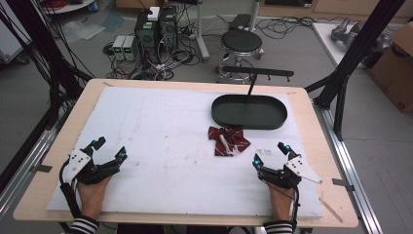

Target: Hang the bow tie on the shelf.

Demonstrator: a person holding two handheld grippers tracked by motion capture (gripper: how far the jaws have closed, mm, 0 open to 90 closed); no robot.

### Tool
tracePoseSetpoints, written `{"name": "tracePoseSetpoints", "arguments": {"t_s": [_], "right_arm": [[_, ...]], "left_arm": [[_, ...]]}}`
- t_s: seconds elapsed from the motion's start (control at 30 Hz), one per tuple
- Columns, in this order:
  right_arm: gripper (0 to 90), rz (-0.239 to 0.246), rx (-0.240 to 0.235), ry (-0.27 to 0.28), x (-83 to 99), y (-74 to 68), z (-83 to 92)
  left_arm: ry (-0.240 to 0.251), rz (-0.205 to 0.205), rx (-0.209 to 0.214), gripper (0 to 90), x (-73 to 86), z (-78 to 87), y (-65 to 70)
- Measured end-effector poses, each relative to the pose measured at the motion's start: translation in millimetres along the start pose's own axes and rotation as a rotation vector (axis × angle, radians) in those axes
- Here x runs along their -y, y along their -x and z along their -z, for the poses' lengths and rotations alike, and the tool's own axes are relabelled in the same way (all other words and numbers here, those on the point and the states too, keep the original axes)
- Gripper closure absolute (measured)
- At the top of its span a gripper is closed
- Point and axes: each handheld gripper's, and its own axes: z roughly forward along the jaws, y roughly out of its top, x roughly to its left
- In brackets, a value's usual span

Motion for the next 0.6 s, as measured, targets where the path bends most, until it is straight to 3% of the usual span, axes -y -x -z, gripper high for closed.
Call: {"name": "tracePoseSetpoints", "arguments": {"t_s": [0.6], "right_arm": [[2.9,0.012,-0.001,0.003,0.0,0.1,-0.1]], "left_arm": [[-0.012,-0.004,0.0,16.6,-0.4,-1.1,-0.1]]}}
